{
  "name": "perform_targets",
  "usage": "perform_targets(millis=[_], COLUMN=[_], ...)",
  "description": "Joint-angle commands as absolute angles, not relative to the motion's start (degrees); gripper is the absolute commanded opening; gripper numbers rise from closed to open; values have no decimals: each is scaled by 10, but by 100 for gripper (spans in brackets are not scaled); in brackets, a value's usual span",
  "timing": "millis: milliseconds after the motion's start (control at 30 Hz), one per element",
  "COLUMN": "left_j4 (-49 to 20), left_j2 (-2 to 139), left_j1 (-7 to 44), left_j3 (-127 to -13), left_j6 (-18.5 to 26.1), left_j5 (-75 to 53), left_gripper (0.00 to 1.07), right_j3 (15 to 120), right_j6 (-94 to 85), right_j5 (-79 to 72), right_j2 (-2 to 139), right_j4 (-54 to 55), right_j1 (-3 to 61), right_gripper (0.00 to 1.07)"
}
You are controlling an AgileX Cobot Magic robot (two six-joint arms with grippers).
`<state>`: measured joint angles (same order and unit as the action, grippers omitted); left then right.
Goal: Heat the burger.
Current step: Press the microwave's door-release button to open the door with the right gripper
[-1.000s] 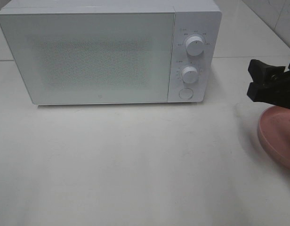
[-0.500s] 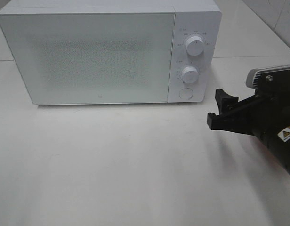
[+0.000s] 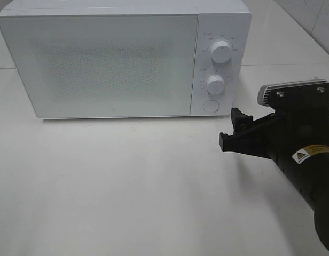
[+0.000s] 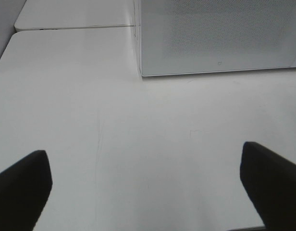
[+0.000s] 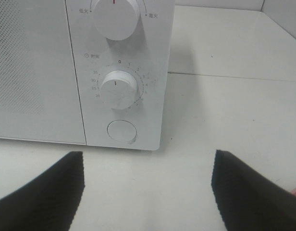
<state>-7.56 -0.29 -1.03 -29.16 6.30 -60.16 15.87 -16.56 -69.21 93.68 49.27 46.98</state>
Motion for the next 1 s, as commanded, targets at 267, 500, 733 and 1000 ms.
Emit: perform_targets(millis=[267, 500, 733, 1000], left_j4=[-80, -80, -80, -80], left_j2=[-15, -15, -15, -15], left_j1=[-11, -11, -11, -11], left_j3=[-290, -290, -290, -290], left_j6=[62, 62, 62, 62], left_j5=[-596, -596, -596, -596], left_gripper=[100, 100, 100, 100], right_j3=[163, 163, 163, 163], right_j6=[127, 412, 571, 706], right_j5=[-741, -717, -697, -673], right_j2=[937, 937, 937, 937], right_j4=[493, 493, 493, 513], right_j1=[471, 471, 471, 471], right_gripper=[75, 70, 57, 18])
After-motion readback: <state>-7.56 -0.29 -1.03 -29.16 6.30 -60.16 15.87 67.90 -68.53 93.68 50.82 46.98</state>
